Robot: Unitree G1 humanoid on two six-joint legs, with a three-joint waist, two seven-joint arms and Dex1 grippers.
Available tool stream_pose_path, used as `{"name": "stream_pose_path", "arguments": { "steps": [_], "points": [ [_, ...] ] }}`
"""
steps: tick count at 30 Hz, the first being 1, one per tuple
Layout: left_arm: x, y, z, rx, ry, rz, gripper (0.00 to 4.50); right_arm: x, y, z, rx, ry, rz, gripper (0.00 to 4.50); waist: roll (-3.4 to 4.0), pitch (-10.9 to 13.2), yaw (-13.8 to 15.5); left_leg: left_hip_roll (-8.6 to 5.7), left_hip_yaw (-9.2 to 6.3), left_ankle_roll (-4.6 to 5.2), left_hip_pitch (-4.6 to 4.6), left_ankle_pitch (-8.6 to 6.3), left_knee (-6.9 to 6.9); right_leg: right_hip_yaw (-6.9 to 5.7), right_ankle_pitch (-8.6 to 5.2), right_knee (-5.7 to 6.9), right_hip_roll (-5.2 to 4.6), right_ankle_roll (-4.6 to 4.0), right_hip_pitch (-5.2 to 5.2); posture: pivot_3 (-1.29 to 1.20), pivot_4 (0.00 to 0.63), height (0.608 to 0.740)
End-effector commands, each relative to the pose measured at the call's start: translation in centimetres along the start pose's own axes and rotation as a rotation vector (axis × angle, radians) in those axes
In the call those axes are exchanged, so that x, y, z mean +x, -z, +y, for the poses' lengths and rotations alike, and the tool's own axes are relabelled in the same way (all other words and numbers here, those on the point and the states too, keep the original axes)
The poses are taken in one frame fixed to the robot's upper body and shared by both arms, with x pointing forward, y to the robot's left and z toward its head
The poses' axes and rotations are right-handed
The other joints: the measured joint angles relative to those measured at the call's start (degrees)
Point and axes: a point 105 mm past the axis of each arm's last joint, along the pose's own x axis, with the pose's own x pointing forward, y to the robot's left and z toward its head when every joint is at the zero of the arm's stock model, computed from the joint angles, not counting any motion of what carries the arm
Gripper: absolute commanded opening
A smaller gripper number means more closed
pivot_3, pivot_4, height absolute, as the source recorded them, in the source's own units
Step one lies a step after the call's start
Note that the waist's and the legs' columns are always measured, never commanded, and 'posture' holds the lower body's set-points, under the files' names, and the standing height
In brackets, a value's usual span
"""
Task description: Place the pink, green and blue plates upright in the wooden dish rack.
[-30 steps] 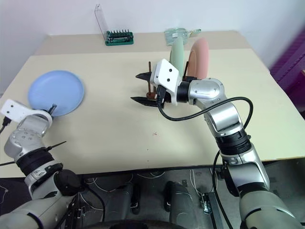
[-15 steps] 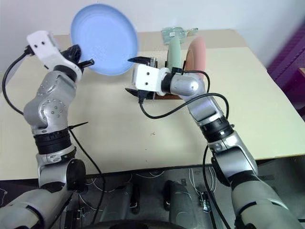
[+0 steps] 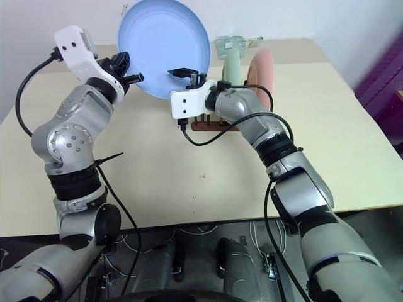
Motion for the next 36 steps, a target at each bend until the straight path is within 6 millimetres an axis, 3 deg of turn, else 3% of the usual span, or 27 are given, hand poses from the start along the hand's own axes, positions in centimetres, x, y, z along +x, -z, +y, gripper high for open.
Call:
{"name": "stream_pose_path", "arguments": {
  "steps": [1, 2, 3, 4, 7, 10, 14, 15, 17, 18, 20, 22, 24, 26, 28, 31, 36],
  "points": [
    [-0.4, -1.4, -0.6, -0.012, 0.019, -0.047, 0.0, 0.2, -1.0, -1.8, -0.052, 0.059, -0.039, 0.73, 0.0, 0.0, 0.0, 0.0, 0.0, 0.0, 0.0, 0.0, 0.0, 0.0, 0.0, 0.0, 0.0, 0.0, 0.01, 0.0, 0.15, 0.73],
    [-0.4, -1.4, -0.7, -0.04, 0.024, -0.047, 0.0, 0.1, -0.9, -1.6, -0.057, 0.056, -0.039, 0.25, 0.0, 0.0, 0.0, 0.0, 0.0, 0.0, 0.0, 0.0, 0.0, 0.0, 0.0, 0.0, 0.0, 0.0, 0.01, 0.0, 0.15, 0.73],
    [-0.4, -1.4, -0.7, -0.076, 0.026, -0.049, 0.0, 0.1, -0.9, -1.5, -0.065, 0.053, -0.038, 0.05, 0.0, 0.0, 0.0, 0.0, 0.0, 0.0, 0.0, 0.0, 0.0, 0.0, 0.0, 0.0, 0.0, 0.0, 0.01, 0.0, 0.15, 0.73],
    [-0.4, -1.9, -0.8, -0.15, 0.04, -0.074, 0.68, 0.0, -0.8, -1.3, -0.074, 0.052, -0.035, 0.0, 0.0, 0.0, 0.0, 0.0, 0.0, 0.0, 0.0, 0.0, 0.0, 0.0, 0.0, 0.0, 0.0, 0.0, 0.0, 0.0, 0.15, 0.73],
    [-0.6, -3.5, -0.3, -0.331, 0.035, -0.154, 1.93, -0.2, -0.7, -1.1, -0.082, 0.053, -0.034, 0.0, -0.06, 0.0, 0.3, 0.0, -0.04, -0.01, -0.02, 0.01, 0.02, -0.01, 0.0, -0.01, -0.02, 0.0, 0.02, 0.0, 0.15, 0.73],
    [-0.9, -5.5, 2.3, -0.439, -0.065, -0.275, 3.41, -0.4, -0.8, -1.3, -0.085, 0.067, -0.041, 0.0, -0.06, 0.0, 0.2, -0.01, -0.05, -0.01, -0.01, 0.01, 0.02, -0.02, 0.0, -0.02, 0.0, 0.02, 0.02, 0.0, 0.15, 0.73],
    [-2.3, -8.0, 9.2, -0.302, -0.301, -0.417, 3.41, -1.0, -1.7, -2.4, -0.005, 0.126, -0.092, 0.0, -0.06, 0.0, -0.5, 0.01, -0.01, -0.01, 0.03, 0.01, -0.04, -0.01, 0.0, -0.02, 0.07, 0.0, 0.01, 0.0, 0.15, 0.73],
    [-2.6, -8.3, 10.1, -0.262, -0.326, -0.433, 3.41, -1.1, -1.9, -2.5, 0.019, 0.135, -0.104, 0.0, -0.05, 0.0, -0.8, 0.02, -0.01, -0.02, 0.03, 0.01, -0.06, -0.01, 0.01, -0.01, 0.08, -0.02, 0.0, 0.0, 0.15, 0.73],
    [-3.2, -7.4, 12.5, 0.045, -0.411, -0.382, 3.41, -1.6, -2.8, -3.3, 0.171, 0.17, -0.167, 0.0, -0.05, 0.0, -1.0, 0.03, -0.01, -0.04, 0.03, 0.03, -0.08, -0.02, 0.03, 0.0, 0.08, -0.06, 0.0, 0.0, 0.15, 0.73],
    [-3.1, -6.2, 13.1, 0.244, -0.42, -0.317, 3.41, -2.0, -3.4, -4.0, 0.274, 0.195, -0.206, 0.0, -0.03, 0.0, -1.1, 0.02, 0.01, -0.04, 0.04, 0.03, -0.11, -0.01, 0.06, 0.0, 0.07, -0.12, 0.0, 0.0, 0.15, 0.73],
    [-2.8, -3.2, 13.5, 0.46, -0.368, -0.182, 3.41, -2.6, -4.3, -5.2, 0.438, 0.223, -0.275, 0.0, -0.02, 0.0, -0.9, 0.02, 0.05, -0.07, 0.12, 0.04, -0.14, 0.01, 0.09, 0.12, 0.06, -0.17, 0.02, 0.0, 0.15, 0.73],
    [-2.7, 1.2, 13.1, 0.571, -0.244, -0.017, 3.41, -3.4, -5.5, -6.7, 0.651, 0.242, -0.358, 0.0, -0.02, 0.0, -0.3, 0.04, 0.0, -0.1, 0.11, 0.06, -0.09, -0.01, 0.09, 0.13, 0.02, -0.18, 0.04, 0.0, 0.15, 0.73],
    [-3.3, 6.0, 11.0, 0.634, -0.046, 0.133, 3.41, -4.5, -6.7, -8.8, 0.946, 0.26, -0.474, 0.0, -0.02, 0.0, 0.2, 0.13, -0.04, -0.12, 0.1, 0.06, -0.08, 0.01, 0.09, 0.07, 0.0, -0.19, 0.06, 0.0, 0.15, 0.73],
    [-4.1, 8.6, 9.0, 0.682, 0.098, 0.185, 3.41, -5.1, -7.3, -9.9, 1.147, 0.253, -0.534, 0.0, -0.03, 0.0, 0.5, 0.15, -0.21, -0.12, 0.09, 0.05, -0.08, 0.0, 0.08, 0.08, -0.04, -0.2, 0.05, 0.0, 0.15, 0.73],
    [-5.0, 10.6, 7.0, 0.63, 0.226, 0.216, 3.41, -5.4, -7.1, -10.4, 1.335, 0.239, -0.547, 0.0, -0.02, 0.0, 0.5, 0.15, -0.26, -0.13, 0.04, 0.04, -0.07, 0.0, 0.09, 0.06, -0.08, -0.21, 0.02, 0.0, 0.15, 0.73],
    [-7.8, 13.4, 2.3, 0.501, 0.528, 0.282, 3.41, -5.0, -5.0, -10.4, 1.591, 0.283, -0.479, 0.0, 0.0, 0.0, 0.3, 0.2, -0.25, -0.13, 0.01, 0.03, -0.09, -0.02, 0.1, 0.0, -0.09, -0.37, -0.04, 0.0, 0.15, 0.73],
    [-9.2, 13.9, 0.6, 0.443, 0.628, 0.308, 3.41, -4.7, -3.0, -9.4, 1.742, 0.328, -0.366, 0.0, 0.08, 0.0, 0.2, 0.2, -0.15, -0.1, -0.07, 0.04, -0.11, -0.01, 0.13, 0.03, -0.04, -0.33, -0.18, 0.0, 0.15, 0.73]
  ]
}}
